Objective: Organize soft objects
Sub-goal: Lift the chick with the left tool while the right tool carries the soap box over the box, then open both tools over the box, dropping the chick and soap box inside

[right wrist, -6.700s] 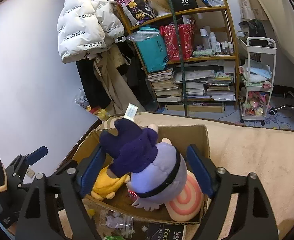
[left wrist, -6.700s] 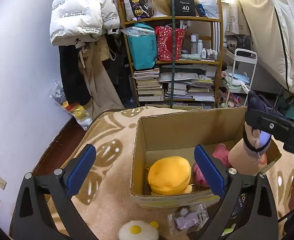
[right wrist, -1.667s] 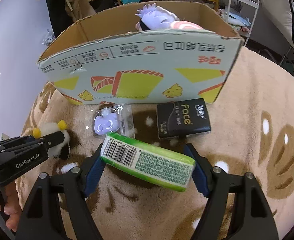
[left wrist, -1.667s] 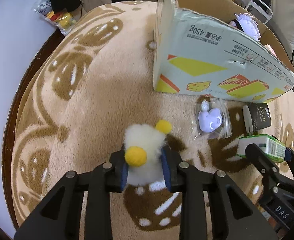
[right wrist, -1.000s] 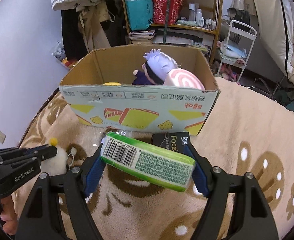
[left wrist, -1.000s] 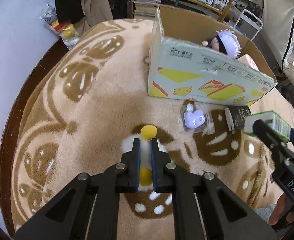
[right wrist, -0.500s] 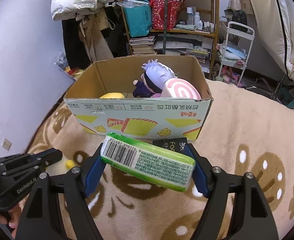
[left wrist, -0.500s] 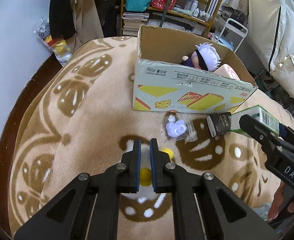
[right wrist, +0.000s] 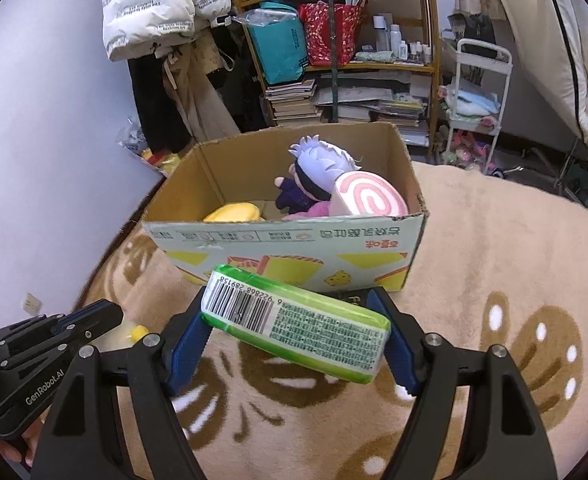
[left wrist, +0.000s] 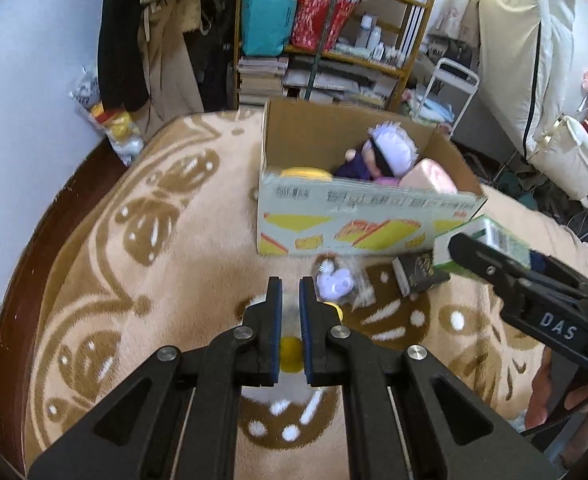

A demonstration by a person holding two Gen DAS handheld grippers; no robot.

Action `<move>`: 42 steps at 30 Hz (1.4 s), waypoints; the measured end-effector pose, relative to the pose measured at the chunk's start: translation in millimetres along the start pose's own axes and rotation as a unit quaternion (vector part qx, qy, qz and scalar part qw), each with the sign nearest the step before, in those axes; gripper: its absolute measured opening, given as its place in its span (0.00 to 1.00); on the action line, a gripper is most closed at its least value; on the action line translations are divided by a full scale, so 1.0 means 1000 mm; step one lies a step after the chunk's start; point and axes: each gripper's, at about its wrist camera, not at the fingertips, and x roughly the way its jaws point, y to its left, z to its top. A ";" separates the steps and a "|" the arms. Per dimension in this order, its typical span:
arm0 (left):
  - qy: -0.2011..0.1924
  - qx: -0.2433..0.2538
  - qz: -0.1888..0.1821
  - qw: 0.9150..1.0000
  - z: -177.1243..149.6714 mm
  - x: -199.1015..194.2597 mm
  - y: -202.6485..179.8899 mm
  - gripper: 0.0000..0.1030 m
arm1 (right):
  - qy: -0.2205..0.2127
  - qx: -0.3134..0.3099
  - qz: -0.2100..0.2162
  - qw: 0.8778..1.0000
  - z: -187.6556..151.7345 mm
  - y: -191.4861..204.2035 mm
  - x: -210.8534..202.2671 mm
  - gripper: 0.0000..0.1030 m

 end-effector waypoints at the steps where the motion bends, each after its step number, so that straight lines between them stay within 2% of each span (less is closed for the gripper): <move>1: -0.009 0.001 -0.002 1.000 0.004 -0.005 -0.001 0.09 | -0.003 -0.002 0.001 1.000 0.002 0.000 -0.001 0.78; 5: -0.040 0.003 -0.005 0.999 0.023 -0.021 -0.003 0.09 | -0.014 0.000 0.015 1.000 0.012 -0.001 -0.007 0.78; 12: -0.080 0.018 -0.011 0.997 0.064 -0.036 -0.016 0.09 | -0.033 -0.003 0.013 0.999 0.037 -0.008 -0.011 0.78; 15: -0.097 0.033 -0.002 0.995 0.083 -0.037 -0.026 0.09 | -0.042 -0.008 0.009 0.999 0.052 -0.011 -0.011 0.78; 24: -0.144 0.028 0.001 0.989 0.138 -0.026 -0.033 0.09 | -0.058 -0.023 0.011 0.998 0.098 -0.023 0.000 0.78; 26: -0.154 0.020 0.013 0.988 0.144 -0.019 -0.032 0.09 | -0.061 -0.015 0.018 0.998 0.103 -0.028 0.007 0.78; 30: -0.145 0.007 0.007 0.989 0.144 0.003 -0.029 0.09 | -0.067 -0.025 0.024 0.997 0.101 -0.028 0.021 0.78; 33: -0.129 0.011 0.026 0.991 0.137 0.025 -0.030 0.09 | -0.061 -0.046 0.031 0.997 0.095 -0.022 0.035 0.78; 38: -0.095 0.008 0.026 0.995 0.127 0.053 -0.027 0.11 | -0.049 -0.069 0.028 0.996 0.087 -0.014 0.051 0.78; 42: -0.081 0.013 0.043 0.996 0.122 0.065 -0.023 0.13 | -0.041 -0.074 0.031 0.996 0.083 -0.012 0.060 0.79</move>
